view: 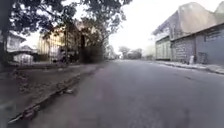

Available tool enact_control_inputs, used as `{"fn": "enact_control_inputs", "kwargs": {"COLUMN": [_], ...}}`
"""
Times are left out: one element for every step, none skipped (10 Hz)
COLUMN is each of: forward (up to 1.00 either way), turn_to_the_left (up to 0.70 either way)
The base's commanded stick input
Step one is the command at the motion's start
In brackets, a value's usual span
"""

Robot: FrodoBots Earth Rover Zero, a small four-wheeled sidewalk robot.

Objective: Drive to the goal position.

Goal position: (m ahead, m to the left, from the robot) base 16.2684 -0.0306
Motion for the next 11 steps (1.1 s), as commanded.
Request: {"fn": "enact_control_inputs", "kwargs": {"forward": [1.00,1.00,1.00,1.00,1.00,1.00,1.00,1.00,1.00,1.00,1.00], "turn_to_the_left": [0.07,-0.10,-0.33,-0.16,0.07,0.07,0.07,0.07,0.07,0.07,0.07]}}
